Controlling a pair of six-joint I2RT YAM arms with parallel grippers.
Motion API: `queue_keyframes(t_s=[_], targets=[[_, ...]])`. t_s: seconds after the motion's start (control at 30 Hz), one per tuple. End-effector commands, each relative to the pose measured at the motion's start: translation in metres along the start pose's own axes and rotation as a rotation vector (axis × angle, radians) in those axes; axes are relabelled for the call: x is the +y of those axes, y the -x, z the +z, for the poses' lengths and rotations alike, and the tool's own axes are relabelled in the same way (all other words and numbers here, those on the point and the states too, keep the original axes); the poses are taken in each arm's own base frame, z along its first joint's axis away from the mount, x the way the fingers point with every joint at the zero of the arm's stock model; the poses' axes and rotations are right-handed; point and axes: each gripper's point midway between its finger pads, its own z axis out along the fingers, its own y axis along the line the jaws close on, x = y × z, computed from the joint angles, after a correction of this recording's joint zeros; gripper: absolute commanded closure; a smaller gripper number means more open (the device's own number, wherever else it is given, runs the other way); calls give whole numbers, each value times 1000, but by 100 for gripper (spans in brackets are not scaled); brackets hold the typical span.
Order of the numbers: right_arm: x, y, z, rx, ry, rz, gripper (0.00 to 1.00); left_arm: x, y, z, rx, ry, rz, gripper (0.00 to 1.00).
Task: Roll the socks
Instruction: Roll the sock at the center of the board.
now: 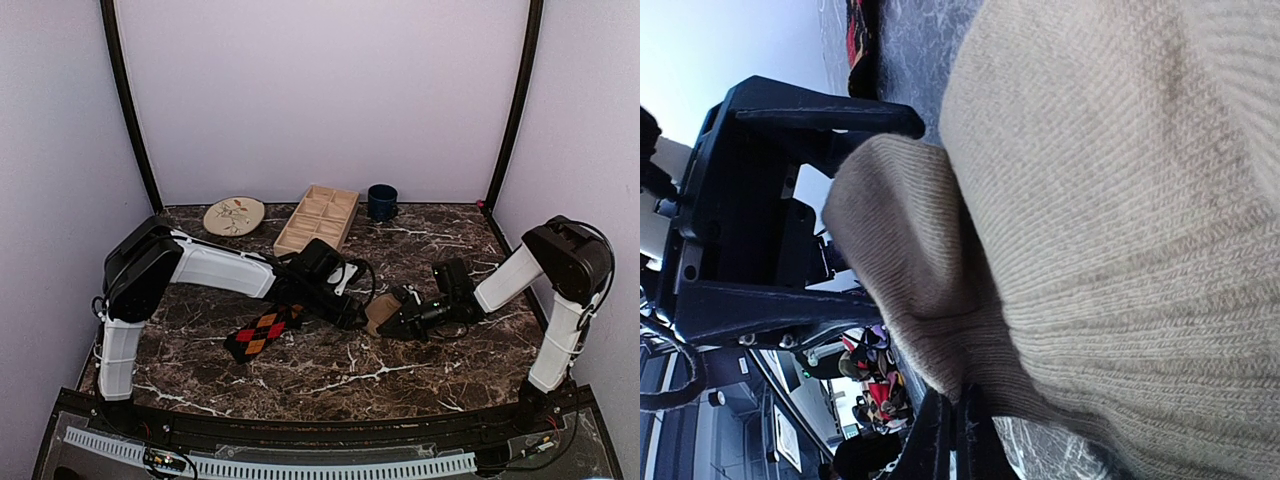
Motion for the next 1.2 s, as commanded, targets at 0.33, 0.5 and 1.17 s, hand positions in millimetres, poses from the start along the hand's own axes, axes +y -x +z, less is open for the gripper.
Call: queue_keyframes(t_s=[0.33, 0.5, 1.17], targets=[[-5, 2, 0, 9, -16, -3, 100, 14, -1, 9, 47, 51, -24, 35], [-9, 3, 0, 11, -53, 0, 100, 18, -5, 13, 75, 61, -27, 37], [-10, 30, -16, -13, -309, -126, 88, 34, -29, 26, 232, 135, -63, 56]])
